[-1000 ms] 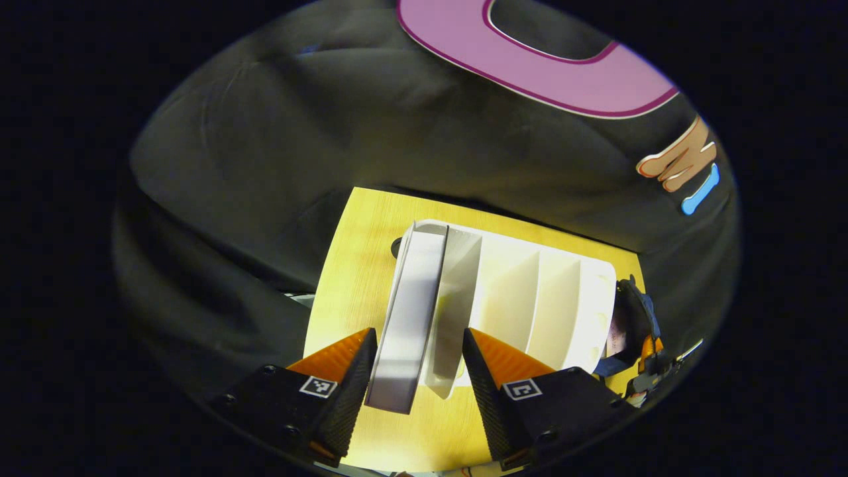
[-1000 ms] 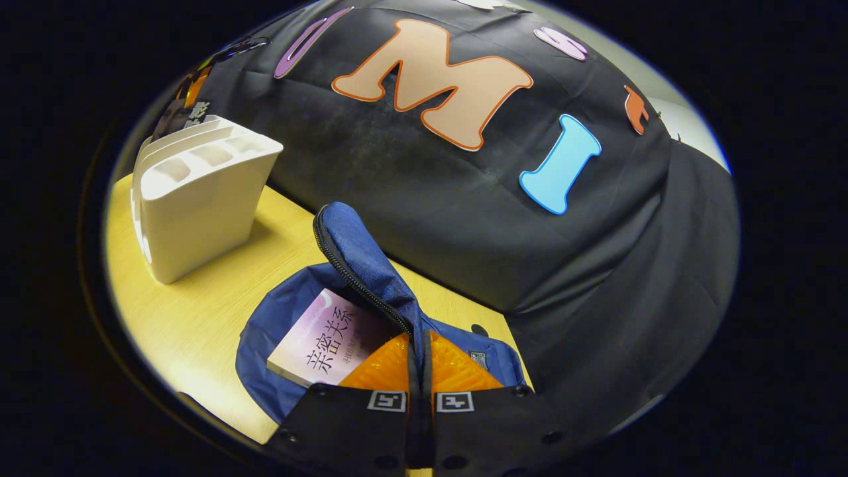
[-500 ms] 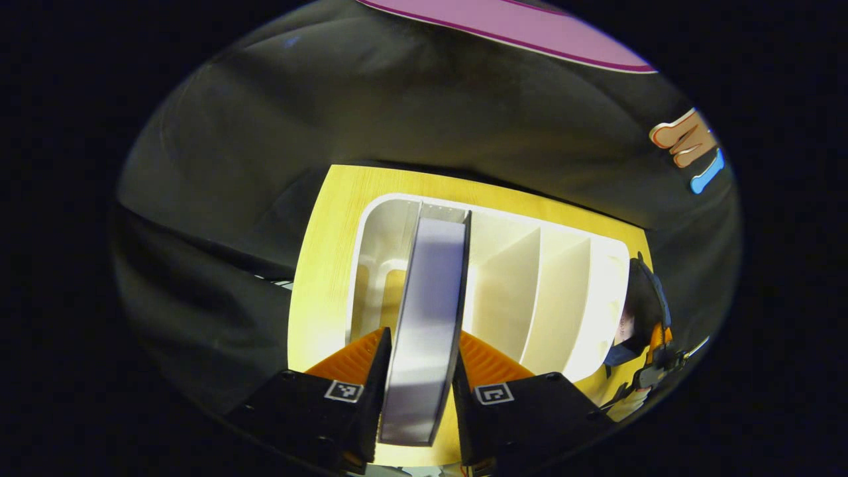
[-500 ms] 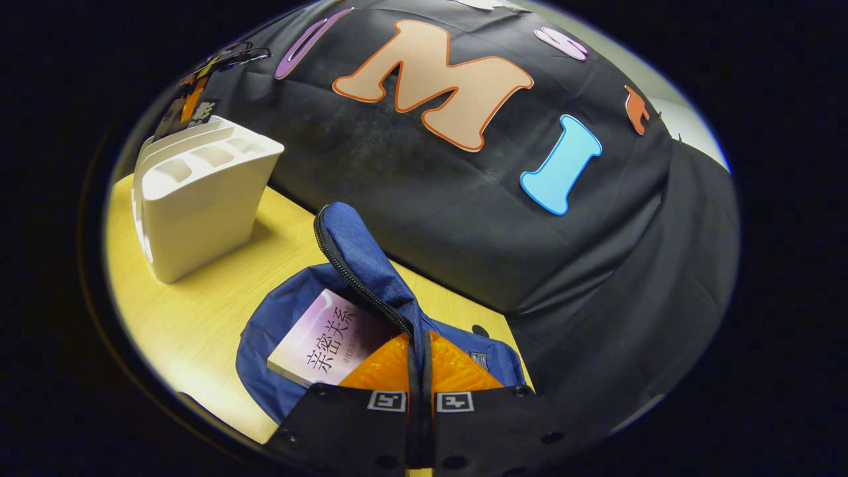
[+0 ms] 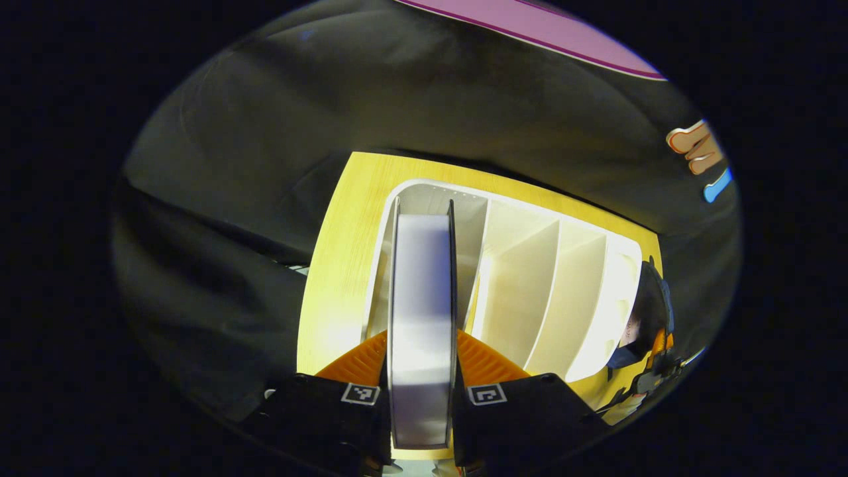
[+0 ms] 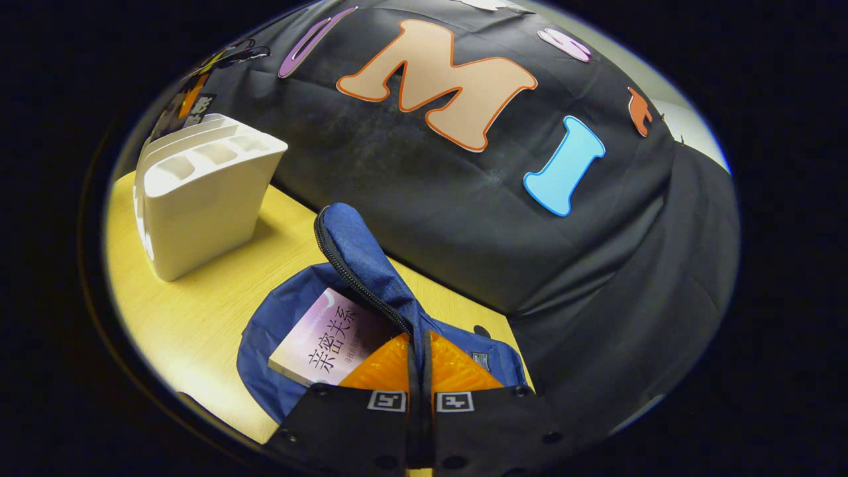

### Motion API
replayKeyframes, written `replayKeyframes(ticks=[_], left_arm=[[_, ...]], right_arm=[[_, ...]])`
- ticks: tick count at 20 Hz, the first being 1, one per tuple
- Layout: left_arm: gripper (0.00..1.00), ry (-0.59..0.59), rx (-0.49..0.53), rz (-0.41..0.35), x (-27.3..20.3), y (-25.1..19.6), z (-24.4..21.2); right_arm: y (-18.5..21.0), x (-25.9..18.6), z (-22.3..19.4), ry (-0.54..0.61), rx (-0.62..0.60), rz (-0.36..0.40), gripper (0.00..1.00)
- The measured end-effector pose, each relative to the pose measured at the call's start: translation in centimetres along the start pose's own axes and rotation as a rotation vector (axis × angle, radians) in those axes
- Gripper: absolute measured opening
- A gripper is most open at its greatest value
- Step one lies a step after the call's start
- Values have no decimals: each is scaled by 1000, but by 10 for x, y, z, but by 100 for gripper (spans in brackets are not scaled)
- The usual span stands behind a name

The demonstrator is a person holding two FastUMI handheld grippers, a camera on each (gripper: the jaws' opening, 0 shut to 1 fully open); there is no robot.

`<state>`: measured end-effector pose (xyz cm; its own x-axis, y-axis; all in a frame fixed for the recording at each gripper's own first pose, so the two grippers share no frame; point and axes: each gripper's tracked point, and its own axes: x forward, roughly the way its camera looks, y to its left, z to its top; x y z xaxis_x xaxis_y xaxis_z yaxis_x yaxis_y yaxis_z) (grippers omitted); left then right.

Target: Open the schoolbag, grab two books from the bookshelf and put them into the schoolbag.

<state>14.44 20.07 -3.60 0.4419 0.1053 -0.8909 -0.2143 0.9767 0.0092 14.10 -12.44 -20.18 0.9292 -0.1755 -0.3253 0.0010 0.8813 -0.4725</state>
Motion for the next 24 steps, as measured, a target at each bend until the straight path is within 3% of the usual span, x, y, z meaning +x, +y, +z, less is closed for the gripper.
replayKeyframes(ticks=[7,15,21,24], left_arm=[[32,-4,-15,43,-56,13,-21],[32,-100,26,78,-141,-2,-36],[31,-219,5,40,-204,-26,-45],[32,-270,-14,-26,-223,-53,-50]], right_arm=[[1,-2,0,-5,-4,9,0],[-1,-6,-2,-14,-5,21,0],[-1,-9,-3,-24,7,34,0],[-4,-10,-3,-29,17,38,0]])
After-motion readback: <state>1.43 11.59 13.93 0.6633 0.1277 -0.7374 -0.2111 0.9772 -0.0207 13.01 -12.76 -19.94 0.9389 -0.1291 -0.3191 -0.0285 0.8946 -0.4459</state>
